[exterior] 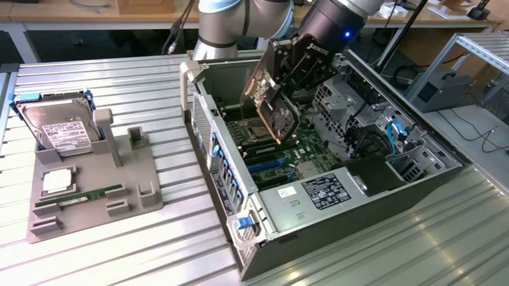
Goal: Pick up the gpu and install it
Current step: 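Pick up the gpu and move the gpu toward the slot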
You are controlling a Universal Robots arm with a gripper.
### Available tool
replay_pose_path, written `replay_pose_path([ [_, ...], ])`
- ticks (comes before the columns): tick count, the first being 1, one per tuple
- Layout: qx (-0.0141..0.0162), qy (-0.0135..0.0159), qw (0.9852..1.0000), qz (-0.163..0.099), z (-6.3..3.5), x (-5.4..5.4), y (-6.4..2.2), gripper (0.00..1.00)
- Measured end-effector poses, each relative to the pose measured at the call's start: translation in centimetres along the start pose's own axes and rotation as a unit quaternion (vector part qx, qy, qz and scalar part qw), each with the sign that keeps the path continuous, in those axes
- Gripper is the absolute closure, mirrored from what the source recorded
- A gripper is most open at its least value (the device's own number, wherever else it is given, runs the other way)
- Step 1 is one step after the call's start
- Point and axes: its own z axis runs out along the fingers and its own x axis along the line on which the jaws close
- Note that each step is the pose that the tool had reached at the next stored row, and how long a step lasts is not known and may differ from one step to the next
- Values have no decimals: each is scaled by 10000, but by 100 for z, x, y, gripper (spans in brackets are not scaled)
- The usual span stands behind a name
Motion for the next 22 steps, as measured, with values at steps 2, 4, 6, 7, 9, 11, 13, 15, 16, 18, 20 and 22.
replay_pose_path([
  [2, 1, 20, 10000, 2, 36, -21, -2, 72],
  [4, 3, 38, 10000, 3, 69, -41, -4, 72],
  [6, 4, 52, 10000, 4, 93, -57, -5, 72],
  [7, 5, 60, 10000, 4, 107, -65, -6, 72],
  [9, 6, 76, 10000, 5, 140, -84, -7, 72],
  [11, 8, 96, 10000, 7, 179, -106, -9, 72],
  [13, 9, 116, 9999, 8, 221, -129, -11, 72],
  [15, 9, 123, 9999, 8, 238, -138, -12, 72],
  [16, 9, 129, 9999, 8, 253, -145, -13, 72],
  [18, 11, 142, 9999, 10, 282, -159, -15, 72],
  [20, 12, 156, 9999, 10, 316, -173, -16, 72],
  [22, 13, 173, 9998, 11, 364, -192, -19, 72],
])
